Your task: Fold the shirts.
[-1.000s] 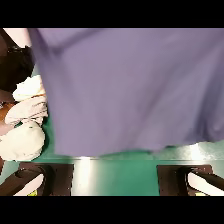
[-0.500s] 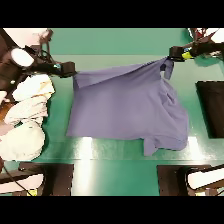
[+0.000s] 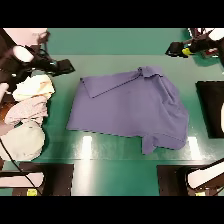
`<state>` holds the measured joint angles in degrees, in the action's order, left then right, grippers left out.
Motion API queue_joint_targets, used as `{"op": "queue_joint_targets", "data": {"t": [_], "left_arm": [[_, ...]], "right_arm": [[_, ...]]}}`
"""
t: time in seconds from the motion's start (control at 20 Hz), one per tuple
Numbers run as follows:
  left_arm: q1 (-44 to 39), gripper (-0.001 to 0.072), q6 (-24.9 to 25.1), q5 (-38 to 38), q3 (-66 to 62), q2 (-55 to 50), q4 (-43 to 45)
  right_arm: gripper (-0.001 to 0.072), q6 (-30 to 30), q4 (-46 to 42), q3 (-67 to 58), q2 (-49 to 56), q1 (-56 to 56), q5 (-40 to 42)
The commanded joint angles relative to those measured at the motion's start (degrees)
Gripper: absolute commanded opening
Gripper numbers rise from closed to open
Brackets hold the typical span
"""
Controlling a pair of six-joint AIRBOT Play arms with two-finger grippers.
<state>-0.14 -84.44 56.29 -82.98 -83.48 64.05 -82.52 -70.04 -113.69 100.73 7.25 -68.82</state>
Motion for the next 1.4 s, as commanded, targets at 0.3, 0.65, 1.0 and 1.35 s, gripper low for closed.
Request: {"op": "queue_joint_targets", "data": {"t": [0.3, 0.65, 1.0, 1.35], "left_arm": [[14.19, 0.055, 8.31, 22.53, 22.08, 18.67, -0.96], [14.19, 0.055, 11.54, 12.63, 45.64, 20.81, -6.14], [14.16, 0.0549, 15.63, 8.09, 49.86, 20.24, -13.64], [14.16, 0.0549, 16.57, 8.66, 49.96, 15.87, -16.04]], "right_arm": [[0.0182, 3.74, 0.09, 31.69, -19.85, -5.75, -14.53], [0.0182, 3.96, 0.11, 44.74, -31.93, -5.75, -14.16], [0.0182, 3.96, 0.04, 47.32, -38.27, -5.77, -13.25], [0.0182, 3.93, 0.07, 47.25, -38.42, -5.75, -13.9]]}}
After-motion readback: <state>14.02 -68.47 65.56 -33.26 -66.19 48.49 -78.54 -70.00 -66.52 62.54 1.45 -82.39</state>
